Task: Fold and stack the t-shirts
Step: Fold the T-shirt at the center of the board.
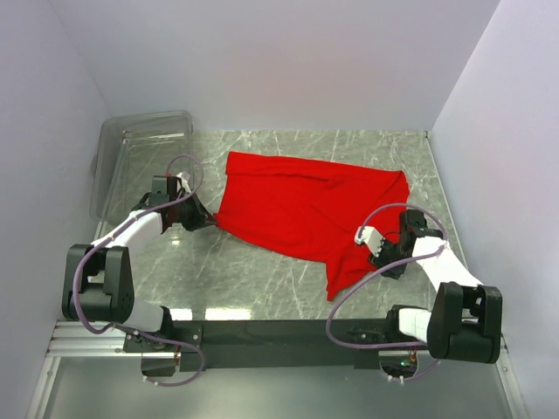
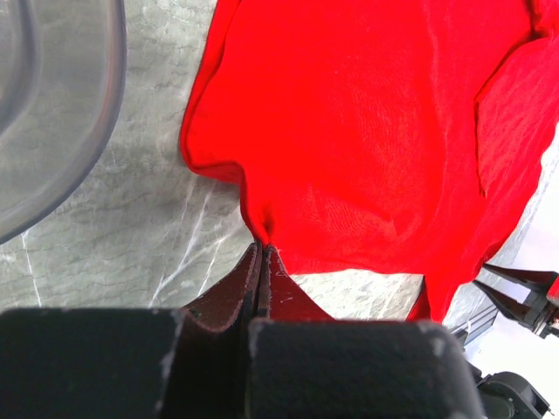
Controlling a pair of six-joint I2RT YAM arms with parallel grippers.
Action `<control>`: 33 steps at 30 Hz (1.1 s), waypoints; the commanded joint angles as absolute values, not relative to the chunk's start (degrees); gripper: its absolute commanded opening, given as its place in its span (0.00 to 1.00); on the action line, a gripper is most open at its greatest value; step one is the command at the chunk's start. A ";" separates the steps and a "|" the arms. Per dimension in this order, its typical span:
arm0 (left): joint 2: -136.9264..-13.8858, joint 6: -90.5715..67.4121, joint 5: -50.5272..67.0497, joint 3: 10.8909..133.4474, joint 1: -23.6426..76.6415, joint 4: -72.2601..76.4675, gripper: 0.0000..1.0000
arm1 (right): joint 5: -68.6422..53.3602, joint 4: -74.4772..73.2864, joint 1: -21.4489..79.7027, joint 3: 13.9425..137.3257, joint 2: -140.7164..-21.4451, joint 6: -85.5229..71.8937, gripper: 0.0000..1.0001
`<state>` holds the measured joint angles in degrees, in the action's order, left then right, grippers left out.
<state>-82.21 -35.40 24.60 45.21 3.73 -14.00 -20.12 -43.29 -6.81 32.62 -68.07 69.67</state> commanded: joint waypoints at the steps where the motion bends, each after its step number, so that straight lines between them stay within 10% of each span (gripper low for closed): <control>1: -80.86 -35.68 25.14 44.56 3.52 -12.04 0.01 | -18.63 -39.11 -5.89 31.64 -68.64 67.50 0.37; 6: -80.51 -35.51 24.96 44.21 3.52 -12.22 0.01 | -18.81 -41.74 -6.06 32.61 -66.63 68.46 0.00; 33: -76.55 -33.22 22.76 46.05 2.02 -21.35 0.01 | -29.53 -52.12 -15.12 48.07 -64.33 65.65 0.00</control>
<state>-78.89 -34.46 22.63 44.25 2.48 -18.83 -27.09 -50.61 -14.04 44.95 -63.64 65.65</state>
